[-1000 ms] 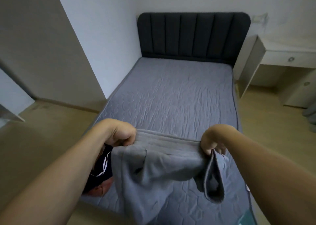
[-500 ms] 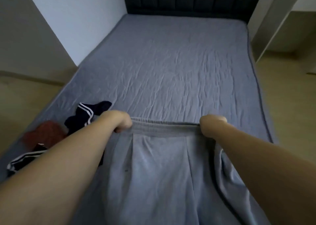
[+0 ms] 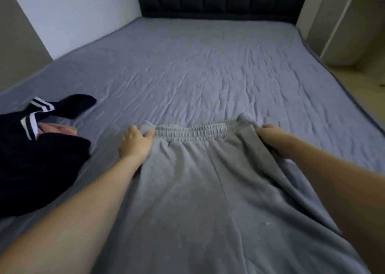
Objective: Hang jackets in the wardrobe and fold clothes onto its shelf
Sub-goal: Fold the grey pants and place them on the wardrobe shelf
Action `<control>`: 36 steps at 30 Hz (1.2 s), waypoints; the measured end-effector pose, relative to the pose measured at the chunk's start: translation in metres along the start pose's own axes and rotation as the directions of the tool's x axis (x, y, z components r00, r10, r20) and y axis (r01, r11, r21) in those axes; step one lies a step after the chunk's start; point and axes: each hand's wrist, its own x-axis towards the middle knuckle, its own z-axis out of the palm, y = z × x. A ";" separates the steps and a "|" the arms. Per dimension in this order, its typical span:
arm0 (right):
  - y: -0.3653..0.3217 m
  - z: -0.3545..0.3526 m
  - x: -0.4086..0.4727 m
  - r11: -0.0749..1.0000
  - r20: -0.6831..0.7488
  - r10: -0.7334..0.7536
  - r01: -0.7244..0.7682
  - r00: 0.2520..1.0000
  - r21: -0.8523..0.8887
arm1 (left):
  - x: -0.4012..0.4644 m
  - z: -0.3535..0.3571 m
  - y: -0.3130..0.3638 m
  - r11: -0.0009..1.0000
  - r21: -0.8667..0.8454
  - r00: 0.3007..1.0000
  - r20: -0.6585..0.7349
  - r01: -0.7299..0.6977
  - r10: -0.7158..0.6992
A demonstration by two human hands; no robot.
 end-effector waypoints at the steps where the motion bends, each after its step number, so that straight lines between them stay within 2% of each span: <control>1: -0.008 -0.002 0.003 0.999 -0.026 -0.027 0.026 0.999 -0.039 | 0.005 -0.001 0.003 0.999 -0.014 0.999 -0.017 -0.036 0.035; 3: -0.022 -0.010 0.012 0.974 -0.140 -0.103 0.072 0.985 -0.215 | 0.017 -0.007 0.011 0.989 0.074 0.988 -0.084 -0.125 0.131; 6: -0.037 -0.027 0.031 0.863 -0.275 -0.243 0.078 0.930 -0.498 | 0.045 -0.016 0.024 0.964 0.191 0.962 -0.167 -0.185 0.218; 8: -0.042 -0.034 0.049 0.779 -0.319 -0.303 0.041 0.898 -0.626 | 0.069 -0.015 0.034 0.955 0.231 0.962 -0.154 -0.188 0.226; 10: -0.042 -0.030 0.070 0.729 -0.344 -0.305 -0.014 0.888 -0.684 | 0.087 0.000 0.038 0.954 0.273 0.983 -0.102 -0.120 0.153; 12: -0.028 -0.015 0.093 0.731 -0.384 -0.278 -0.065 0.881 -0.679 | 0.090 0.027 0.031 0.962 0.270 0.995 -0.081 -0.035 0.059; 13: -0.015 -0.005 0.105 0.745 -0.405 -0.281 -0.069 0.870 -0.664 | 0.089 0.041 0.025 0.965 0.261 0.991 -0.122 -0.024 0.058; 15: 0.015 0.013 0.126 0.788 -0.466 -0.304 -0.056 0.831 -0.613 | 0.087 0.064 0.013 0.967 0.247 0.962 -0.244 -0.064 0.126; 17: 0.032 0.021 0.145 0.844 -0.567 -0.318 -0.046 0.760 -0.535 | 0.096 0.074 0.007 0.963 0.251 0.939 -0.300 -0.095 0.171; 22: 0.025 0.019 0.139 0.889 -0.611 -0.276 -0.044 0.741 -0.455 | 0.096 0.070 0.009 0.969 0.222 0.947 -0.272 -0.112 0.172; 24: 0.008 0.022 0.108 0.905 -0.636 -0.322 0.029 0.701 -0.425 | 0.092 0.060 0.010 0.976 0.187 0.967 -0.206 -0.112 0.150; 26: -0.008 0.032 0.067 0.847 -0.567 -0.472 0.168 0.675 -0.505 | 0.089 0.048 0.006 0.986 0.128 0.987 -0.110 -0.104 0.118; 27: -0.013 0.041 0.041 0.796 -0.472 -0.538 0.236 0.698 -0.558 | 0.084 0.041 0.003 0.992 0.081 0.994 -0.055 -0.094 0.099; 29: -0.006 0.078 -0.018 0.665 -0.192 -0.603 0.356 0.774 -0.656 | 0.070 0.028 -0.009 0.998 -0.006 0.997 0.040 -0.059 0.059; 31: 0.015 0.124 -0.073 0.561 0.048 -0.552 0.413 0.833 -0.717 | 0.053 0.012 -0.025 0.999 -0.028 0.993 0.114 -0.031 0.034; 32: 0.024 0.141 -0.091 0.549 0.073 -0.508 0.388 0.858 -0.740 | 0.044 0.004 -0.034 0.999 -0.021 0.988 0.155 -0.026 0.029; 34: 0.025 0.159 -0.108 0.616 0.002 -0.402 0.272 0.916 -0.739 | 0.024 -0.010 -0.052 1.000 -0.017 0.973 0.232 -0.014 0.018; 36: 0.012 0.162 -0.117 0.647 -0.001 -0.338 0.231 0.941 -0.727 | 0.007 -0.024 -0.070 0.997 -0.073 0.956 0.294 0.026 -0.003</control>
